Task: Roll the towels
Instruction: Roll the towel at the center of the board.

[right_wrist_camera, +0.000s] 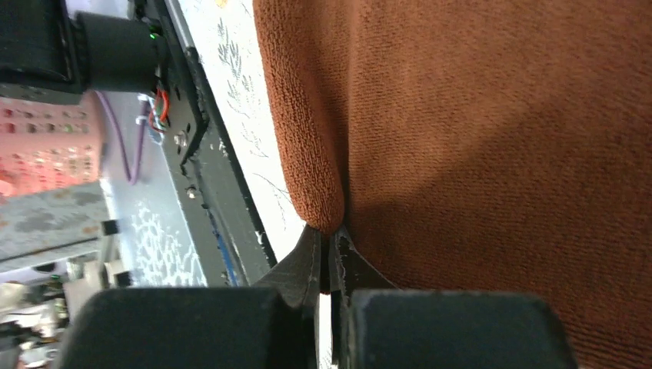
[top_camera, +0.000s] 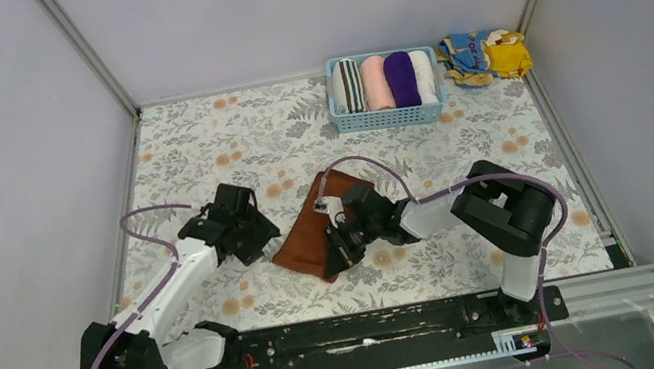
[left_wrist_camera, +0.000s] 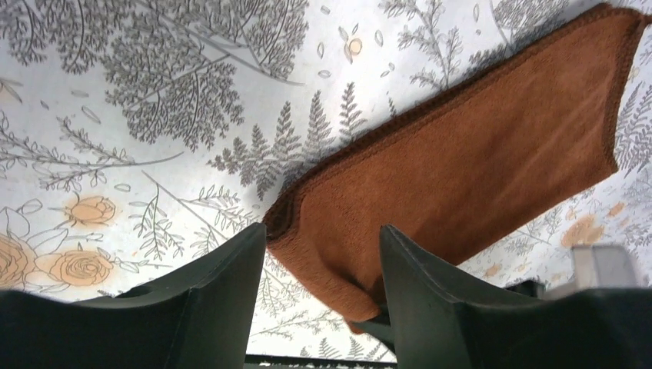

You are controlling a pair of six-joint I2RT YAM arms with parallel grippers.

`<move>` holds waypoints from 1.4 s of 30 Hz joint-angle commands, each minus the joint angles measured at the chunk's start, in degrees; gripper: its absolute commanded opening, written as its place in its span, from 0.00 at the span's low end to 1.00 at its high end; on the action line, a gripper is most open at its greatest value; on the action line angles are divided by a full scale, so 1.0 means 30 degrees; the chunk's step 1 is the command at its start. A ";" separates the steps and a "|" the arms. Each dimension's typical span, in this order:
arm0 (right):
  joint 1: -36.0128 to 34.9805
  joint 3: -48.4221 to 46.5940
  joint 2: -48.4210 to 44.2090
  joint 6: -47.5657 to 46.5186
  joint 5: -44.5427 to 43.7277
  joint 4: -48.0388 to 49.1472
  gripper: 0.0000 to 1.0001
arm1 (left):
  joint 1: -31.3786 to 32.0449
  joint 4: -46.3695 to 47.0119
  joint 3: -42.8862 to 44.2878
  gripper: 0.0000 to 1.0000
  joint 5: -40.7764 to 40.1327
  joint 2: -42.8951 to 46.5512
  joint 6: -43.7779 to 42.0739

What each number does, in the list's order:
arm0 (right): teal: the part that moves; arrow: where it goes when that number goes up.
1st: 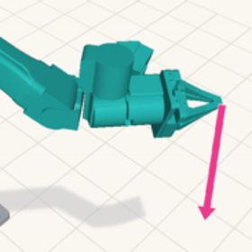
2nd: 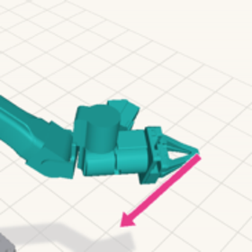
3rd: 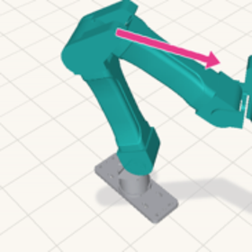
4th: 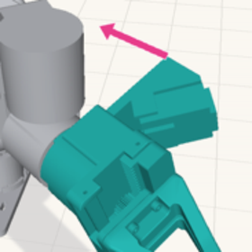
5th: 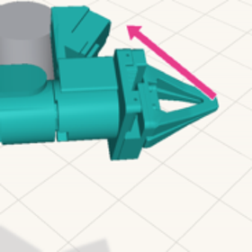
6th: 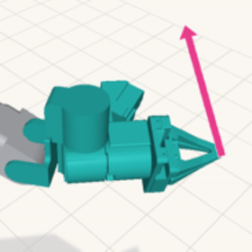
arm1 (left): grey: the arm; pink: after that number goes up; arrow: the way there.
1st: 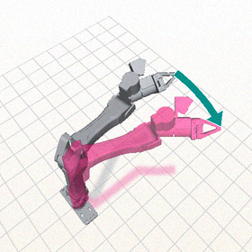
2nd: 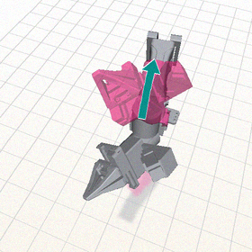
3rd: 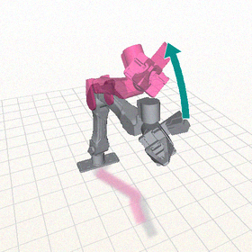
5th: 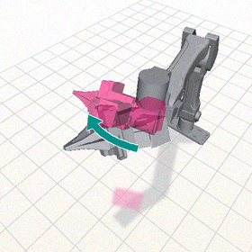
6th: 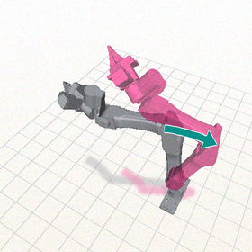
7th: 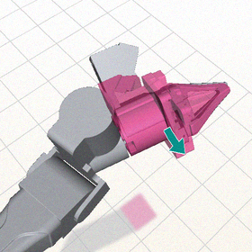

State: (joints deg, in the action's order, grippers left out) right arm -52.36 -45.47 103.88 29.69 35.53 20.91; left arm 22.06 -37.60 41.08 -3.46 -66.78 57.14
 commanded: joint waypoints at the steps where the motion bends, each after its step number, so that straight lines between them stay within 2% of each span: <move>1: 0.1199 0.0915 0.0515 0.4086 0.2795 0.4640 0.01 | -0.0089 -0.0721 -0.1117 0.57 0.0821 0.1385 0.0589; 7: 0.2254 0.1512 0.2010 0.6795 0.4157 0.7305 0.04 | -0.0279 -0.1054 -0.1669 0.58 0.1494 0.2384 0.0300; 12: 0.2496 0.1736 0.2651 0.7222 0.4241 0.7475 0.04 | -0.0340 -0.1561 -0.2182 0.58 0.1645 0.3119 0.0578; 19: 0.2579 0.1696 0.3159 0.7566 0.4358 0.7606 0.06 | -0.0401 -0.1566 -0.3222 0.47 0.2310 0.3123 0.0471; 22: 0.2570 0.1652 0.3161 0.7540 0.4287 0.7466 0.07 | -0.0367 -0.0920 -0.3642 0.45 0.3051 0.3020 0.0394; 31: 0.2571 0.1597 0.3164 0.7380 0.4212 0.7286 0.08 | -0.0390 0.1580 -0.3764 0.48 0.4432 0.1491 0.0260; 42: 0.2573 0.1353 0.2876 0.6800 0.4156 0.6268 0.11 | -0.0382 0.3539 -0.3373 0.50 0.4684 0.0390 0.0734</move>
State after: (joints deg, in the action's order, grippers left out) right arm -45.15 -40.49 112.77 51.99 47.70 41.36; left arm 21.21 -31.83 30.06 9.10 -64.05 58.48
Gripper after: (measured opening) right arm 0.108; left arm 0.499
